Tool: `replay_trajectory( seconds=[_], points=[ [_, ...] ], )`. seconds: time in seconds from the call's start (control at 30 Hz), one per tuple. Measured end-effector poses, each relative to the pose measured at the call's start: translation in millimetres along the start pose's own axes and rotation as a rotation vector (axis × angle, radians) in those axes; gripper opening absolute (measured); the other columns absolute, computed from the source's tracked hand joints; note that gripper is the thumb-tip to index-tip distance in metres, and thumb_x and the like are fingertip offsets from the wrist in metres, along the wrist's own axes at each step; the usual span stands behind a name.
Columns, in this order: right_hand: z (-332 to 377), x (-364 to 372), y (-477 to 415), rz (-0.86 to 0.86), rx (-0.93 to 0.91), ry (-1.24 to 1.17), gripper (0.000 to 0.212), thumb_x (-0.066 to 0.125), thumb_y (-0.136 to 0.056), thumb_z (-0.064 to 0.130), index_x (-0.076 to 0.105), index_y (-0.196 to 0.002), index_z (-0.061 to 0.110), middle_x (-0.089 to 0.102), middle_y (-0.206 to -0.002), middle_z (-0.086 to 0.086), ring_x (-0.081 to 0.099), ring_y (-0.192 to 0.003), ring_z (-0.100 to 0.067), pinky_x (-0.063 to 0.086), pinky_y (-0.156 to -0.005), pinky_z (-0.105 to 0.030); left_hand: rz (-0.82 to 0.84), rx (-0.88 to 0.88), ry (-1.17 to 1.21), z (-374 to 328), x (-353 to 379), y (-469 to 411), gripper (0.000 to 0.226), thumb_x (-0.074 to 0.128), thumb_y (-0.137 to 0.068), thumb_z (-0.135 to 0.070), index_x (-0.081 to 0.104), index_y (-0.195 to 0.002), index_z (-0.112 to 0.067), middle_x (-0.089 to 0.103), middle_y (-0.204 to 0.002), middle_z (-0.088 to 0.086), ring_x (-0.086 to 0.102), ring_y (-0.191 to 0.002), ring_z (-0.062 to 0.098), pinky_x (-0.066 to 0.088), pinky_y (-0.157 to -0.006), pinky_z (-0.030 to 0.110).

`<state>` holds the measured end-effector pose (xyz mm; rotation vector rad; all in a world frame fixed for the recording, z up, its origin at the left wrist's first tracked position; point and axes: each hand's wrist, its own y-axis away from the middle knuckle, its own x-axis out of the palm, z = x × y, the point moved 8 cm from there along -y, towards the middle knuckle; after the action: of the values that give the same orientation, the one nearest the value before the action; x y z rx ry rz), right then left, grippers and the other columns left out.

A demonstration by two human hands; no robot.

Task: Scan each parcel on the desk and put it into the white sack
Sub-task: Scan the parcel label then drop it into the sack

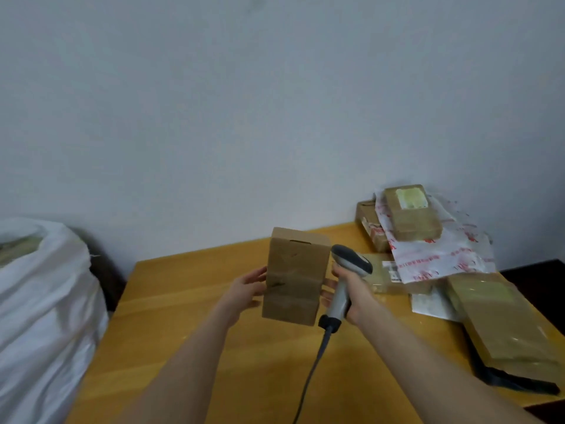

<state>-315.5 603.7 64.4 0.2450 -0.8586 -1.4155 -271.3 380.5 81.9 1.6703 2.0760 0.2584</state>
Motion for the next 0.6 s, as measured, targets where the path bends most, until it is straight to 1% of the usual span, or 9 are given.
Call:
replay_trajectory(
  seconds=[0.03, 0.1, 0.17, 0.23, 0.3, 0.37, 0.47, 0.53, 0.6],
  points=[
    [-4, 15, 2, 0.008, -0.008, 0.017, 0.017, 0.066, -0.091, 0.027, 0.063, -0.095, 0.01, 0.068, -0.092, -0.014, 0.06, -0.076, -0.031, 0.049, -0.067, -0.039, -0.005, -0.003, 0.031, 2, -17, 2, 0.038, 0.047, -0.096, -0.009, 0.055, -0.129, -0.025, 0.063, -0.117, -0.004, 0.06, -0.094, 0.017, 0.051, -0.074, 0.029],
    [-14, 47, 5, 0.026, -0.022, 0.033, 0.019, 0.067, -0.09, 0.027, 0.065, -0.096, 0.009, 0.068, -0.091, -0.014, 0.058, -0.072, -0.031, 0.048, -0.064, -0.037, -0.01, -0.016, 0.113, 5, -50, 6, 0.031, 0.045, -0.099, -0.015, 0.059, -0.125, -0.026, 0.062, -0.12, -0.001, 0.061, -0.101, 0.023, 0.055, -0.077, 0.032],
    [-27, 81, 6, 0.037, -0.026, 0.045, 0.022, 0.068, -0.09, 0.028, 0.066, -0.101, 0.009, 0.07, -0.1, -0.014, 0.059, -0.077, -0.033, 0.049, -0.064, -0.037, -0.011, -0.019, 0.149, 7, -87, 8, 0.024, 0.046, -0.1, -0.031, 0.061, -0.119, -0.029, 0.059, -0.125, -0.001, 0.059, -0.107, 0.027, 0.056, -0.082, 0.035],
    [-40, 116, 5, 0.04, -0.034, 0.06, 0.024, 0.068, -0.089, 0.029, 0.066, -0.105, 0.011, 0.071, -0.104, -0.013, 0.062, -0.079, -0.035, 0.051, -0.065, -0.039, 0.001, -0.029, 0.187, 10, -123, 6, 0.033, 0.046, -0.097, -0.046, 0.061, -0.119, -0.026, 0.06, -0.123, -0.003, 0.058, -0.109, 0.028, 0.055, -0.084, 0.035],
    [-51, 150, 4, 0.053, -0.045, 0.073, 0.023, 0.067, -0.09, 0.03, 0.065, -0.106, 0.013, 0.07, -0.106, -0.011, 0.064, -0.082, -0.037, 0.052, -0.066, -0.04, 0.012, -0.061, 0.254, 16, -155, 4, 0.04, 0.044, -0.095, -0.052, 0.062, -0.116, -0.024, 0.061, -0.119, -0.004, 0.058, -0.109, 0.029, 0.054, -0.085, 0.037],
    [-61, 179, 3, 0.07, -0.044, 0.096, 0.023, 0.066, -0.091, 0.032, 0.065, -0.104, 0.013, 0.069, -0.107, -0.009, 0.065, -0.09, -0.041, 0.053, -0.068, -0.042, 0.01, -0.107, 0.329, 23, -185, 1, 0.041, 0.045, -0.093, -0.055, 0.064, -0.109, -0.022, 0.062, -0.117, -0.004, 0.058, -0.109, 0.029, 0.053, -0.086, 0.038],
    [-74, 213, 3, 0.108, -0.047, 0.099, 0.028, 0.07, -0.088, 0.031, 0.065, -0.105, 0.01, 0.07, -0.096, -0.008, 0.065, -0.088, -0.037, 0.054, -0.065, -0.039, 0.027, -0.13, 0.389, 29, -218, -1, 0.035, 0.054, -0.093, -0.043, 0.067, -0.109, -0.015, 0.061, -0.119, 0.001, 0.059, -0.098, 0.027, 0.054, -0.077, 0.033],
    [-79, 231, 3, 0.113, -0.065, 0.121, 0.032, 0.074, -0.084, 0.026, 0.065, -0.11, 0.009, 0.071, -0.101, -0.009, 0.063, -0.086, -0.033, 0.052, -0.063, -0.035, 0.04, -0.098, 0.369, 30, -234, -3, 0.026, 0.061, -0.091, -0.026, 0.067, -0.113, -0.013, 0.061, -0.122, 0.007, 0.06, -0.091, 0.022, 0.054, -0.068, 0.028],
    [-82, 244, 4, 0.11, -0.09, 0.139, 0.035, 0.076, -0.081, 0.018, 0.065, -0.112, 0.005, 0.071, -0.107, -0.013, 0.062, -0.085, -0.033, 0.052, -0.067, -0.037, 0.044, -0.077, 0.39, 33, -246, -6, 0.034, 0.065, -0.088, -0.014, 0.061, -0.122, -0.014, 0.063, -0.12, 0.01, 0.062, -0.089, 0.021, 0.054, -0.067, 0.029]
  ],
)
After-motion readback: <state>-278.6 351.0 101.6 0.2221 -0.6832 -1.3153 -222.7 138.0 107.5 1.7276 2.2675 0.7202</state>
